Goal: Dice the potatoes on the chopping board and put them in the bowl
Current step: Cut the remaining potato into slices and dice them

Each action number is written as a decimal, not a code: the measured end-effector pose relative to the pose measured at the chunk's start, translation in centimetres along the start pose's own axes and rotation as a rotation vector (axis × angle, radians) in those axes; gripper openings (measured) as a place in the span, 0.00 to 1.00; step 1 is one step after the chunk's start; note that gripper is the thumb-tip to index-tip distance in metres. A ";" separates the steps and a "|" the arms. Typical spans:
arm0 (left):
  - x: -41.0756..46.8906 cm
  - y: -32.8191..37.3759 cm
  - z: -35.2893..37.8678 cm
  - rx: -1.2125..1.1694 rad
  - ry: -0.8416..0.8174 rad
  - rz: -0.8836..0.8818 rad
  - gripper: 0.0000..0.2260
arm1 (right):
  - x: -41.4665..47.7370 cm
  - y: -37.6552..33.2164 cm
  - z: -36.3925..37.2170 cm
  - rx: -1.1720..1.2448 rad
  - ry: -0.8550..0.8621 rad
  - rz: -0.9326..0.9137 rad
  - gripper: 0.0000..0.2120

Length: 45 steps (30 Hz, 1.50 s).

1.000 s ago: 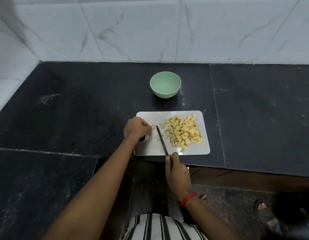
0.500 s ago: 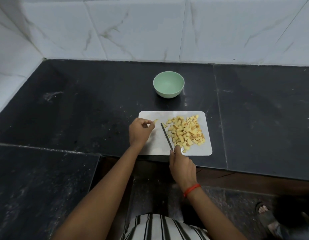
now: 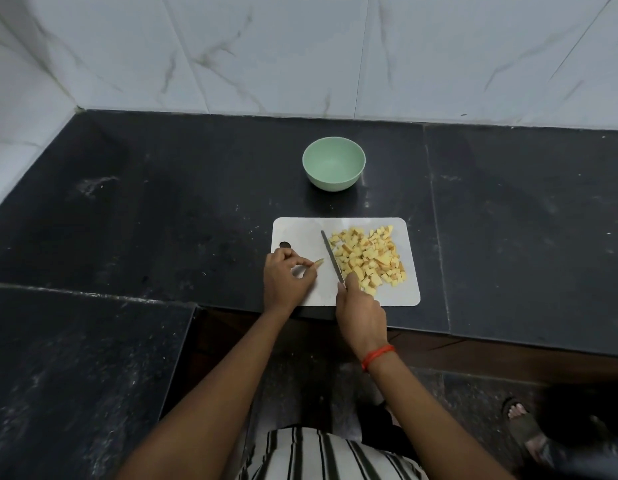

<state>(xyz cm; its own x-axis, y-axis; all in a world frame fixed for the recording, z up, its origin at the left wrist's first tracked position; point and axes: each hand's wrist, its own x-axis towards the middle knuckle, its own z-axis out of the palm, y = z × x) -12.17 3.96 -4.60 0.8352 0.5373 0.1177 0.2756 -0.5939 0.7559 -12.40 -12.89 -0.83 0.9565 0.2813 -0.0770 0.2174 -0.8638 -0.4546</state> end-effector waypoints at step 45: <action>0.2 -0.7 -0.9 -0.072 -0.051 0.060 0.06 | 1.0 -1.3 1.0 -0.049 -0.066 -0.114 0.10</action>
<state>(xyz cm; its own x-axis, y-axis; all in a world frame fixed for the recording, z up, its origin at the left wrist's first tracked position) -12.65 4.99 -4.57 0.8728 0.4699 0.1322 0.1912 -0.5783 0.7931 -11.92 -11.10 -1.23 0.9104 0.4045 -0.0865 0.3349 -0.8435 -0.4200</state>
